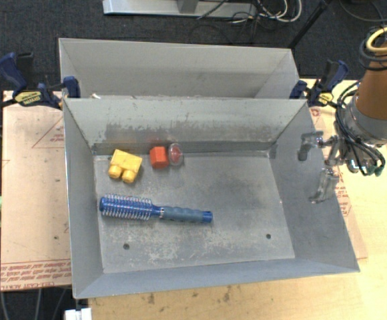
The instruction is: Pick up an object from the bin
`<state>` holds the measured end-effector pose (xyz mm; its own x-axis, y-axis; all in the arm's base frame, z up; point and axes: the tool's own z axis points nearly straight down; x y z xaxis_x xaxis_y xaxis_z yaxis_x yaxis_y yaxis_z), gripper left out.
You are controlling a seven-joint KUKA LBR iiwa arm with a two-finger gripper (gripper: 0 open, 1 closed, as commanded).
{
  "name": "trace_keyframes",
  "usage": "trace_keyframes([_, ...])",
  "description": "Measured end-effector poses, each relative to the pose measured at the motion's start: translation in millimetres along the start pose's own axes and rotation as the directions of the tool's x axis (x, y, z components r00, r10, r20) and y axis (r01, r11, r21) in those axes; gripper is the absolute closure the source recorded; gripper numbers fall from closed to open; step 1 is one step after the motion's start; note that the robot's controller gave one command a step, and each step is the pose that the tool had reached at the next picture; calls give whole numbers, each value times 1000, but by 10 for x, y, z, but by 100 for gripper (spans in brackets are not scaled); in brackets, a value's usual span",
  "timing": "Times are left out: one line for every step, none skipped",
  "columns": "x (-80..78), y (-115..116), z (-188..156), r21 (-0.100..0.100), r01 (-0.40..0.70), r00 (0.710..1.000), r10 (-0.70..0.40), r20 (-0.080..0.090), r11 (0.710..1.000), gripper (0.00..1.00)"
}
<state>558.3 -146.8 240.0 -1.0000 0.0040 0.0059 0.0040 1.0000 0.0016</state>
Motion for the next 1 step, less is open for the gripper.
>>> trace_keyframes([199, 1309, 778, -4, -93, 996, 93, 0, 996, 0])
